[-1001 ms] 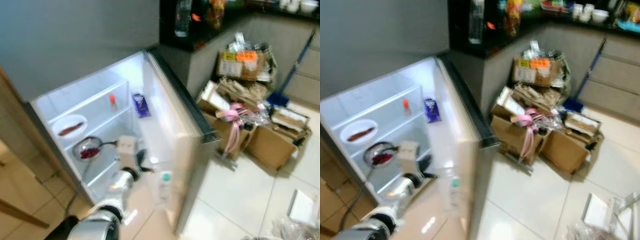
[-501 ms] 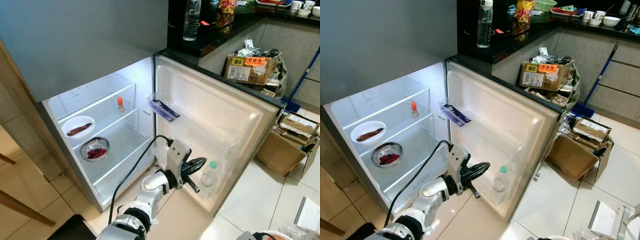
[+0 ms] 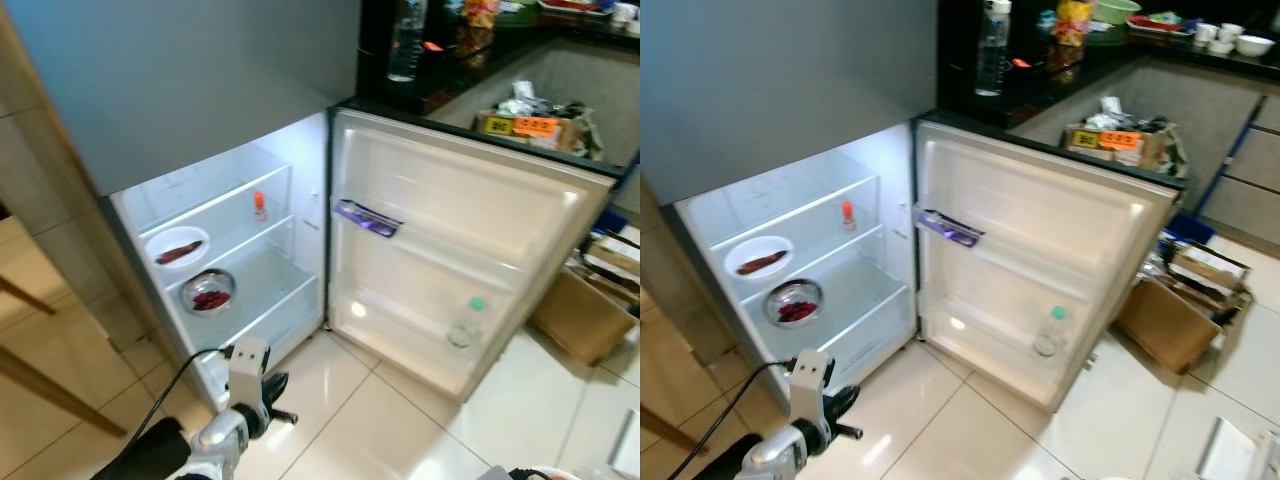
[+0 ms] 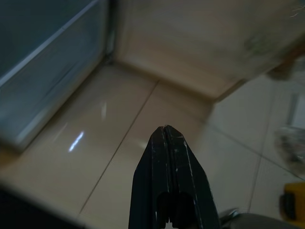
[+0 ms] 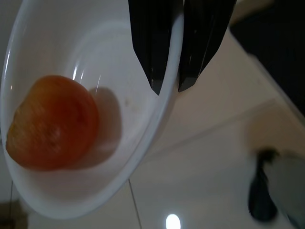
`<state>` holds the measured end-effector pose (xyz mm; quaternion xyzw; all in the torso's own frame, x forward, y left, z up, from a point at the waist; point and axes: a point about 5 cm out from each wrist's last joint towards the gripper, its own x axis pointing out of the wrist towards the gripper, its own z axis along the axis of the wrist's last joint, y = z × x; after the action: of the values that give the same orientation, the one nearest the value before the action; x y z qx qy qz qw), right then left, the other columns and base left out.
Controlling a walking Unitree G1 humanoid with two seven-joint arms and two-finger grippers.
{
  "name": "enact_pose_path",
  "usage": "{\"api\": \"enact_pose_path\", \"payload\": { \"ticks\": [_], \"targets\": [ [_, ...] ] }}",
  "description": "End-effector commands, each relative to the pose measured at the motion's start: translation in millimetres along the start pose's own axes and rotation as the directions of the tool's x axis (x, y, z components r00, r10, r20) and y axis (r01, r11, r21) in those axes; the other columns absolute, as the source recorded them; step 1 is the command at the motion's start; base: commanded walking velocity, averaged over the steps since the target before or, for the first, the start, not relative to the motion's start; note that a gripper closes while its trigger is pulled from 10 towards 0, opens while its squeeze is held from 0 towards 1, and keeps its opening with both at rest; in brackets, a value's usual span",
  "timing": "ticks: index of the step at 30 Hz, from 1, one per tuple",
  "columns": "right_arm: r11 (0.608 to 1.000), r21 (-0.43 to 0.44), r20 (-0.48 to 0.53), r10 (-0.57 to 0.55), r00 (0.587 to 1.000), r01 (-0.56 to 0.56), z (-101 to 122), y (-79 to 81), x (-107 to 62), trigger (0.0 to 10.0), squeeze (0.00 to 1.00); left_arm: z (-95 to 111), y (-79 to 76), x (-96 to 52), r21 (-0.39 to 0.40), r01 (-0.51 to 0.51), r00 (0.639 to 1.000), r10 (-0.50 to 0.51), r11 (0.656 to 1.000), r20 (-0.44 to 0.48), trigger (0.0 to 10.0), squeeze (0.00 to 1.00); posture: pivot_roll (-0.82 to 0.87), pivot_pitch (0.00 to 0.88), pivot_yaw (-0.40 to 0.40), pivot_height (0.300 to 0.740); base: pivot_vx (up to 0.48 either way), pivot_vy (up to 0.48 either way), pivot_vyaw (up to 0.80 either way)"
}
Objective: Restocking fridge
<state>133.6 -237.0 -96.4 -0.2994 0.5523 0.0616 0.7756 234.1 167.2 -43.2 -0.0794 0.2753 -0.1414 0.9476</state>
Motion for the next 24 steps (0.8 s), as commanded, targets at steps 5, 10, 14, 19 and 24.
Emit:
{"api": "enact_pose_path", "payload": {
  "ticks": [5,10,14,19,24],
  "targets": [
    [0.999,0.036,0.074,0.026,0.997,-0.029,11.9,4.1,-0.1,10.0,0.0,-77.4,21.5,-49.4,-0.147,-0.293,0.933,0.248,0.945,-0.262,10.0,0.0,-0.09,0.0,-0.007,0.74,0.0,0.0,0.0],
    [0.998,0.039,0.096,0.053,0.994,-0.057,18.1,5.8,-0.1,10.0,0.0,-88.9,28.3,-60.9,-0.168,-0.411,0.886,0.349,0.896,-0.306,10.0,0.0,-0.09,0.001,-0.009,0.74,0.0,0.0,0.27],
    [0.997,0.035,0.102,0.068,0.992,-0.072,20.1,7.1,-0.2,10.0,0.0,-88.5,28.2,-60.7,-0.182,-0.414,0.887,0.35,0.892,-0.301,10.0,0.0,-0.08,0.003,-0.01,0.74,0.0,0.0,0.8],
    [0.996,0.026,0.104,0.08,0.991,-0.083,21.2,9.0,-0.3,10.0,0.0,-83.5,28.4,-56.9,-0.182,-0.395,0.897,0.336,0.9,-0.287,10.0,0.0,-0.08,0.007,-0.008,0.74,0.0,0.0,0.79],
    [0.996,0.016,0.097,0.088,0.991,-0.09,19.9,10.2,-0.3,10.0,0.0,-73.4,24.3,-47.0,-0.181,-0.34,0.922,0.29,0.923,-0.257,10.0,0.0,-0.08,0.001,-0.012,0.74,0.0,0.0,0.79]
  ]
}}
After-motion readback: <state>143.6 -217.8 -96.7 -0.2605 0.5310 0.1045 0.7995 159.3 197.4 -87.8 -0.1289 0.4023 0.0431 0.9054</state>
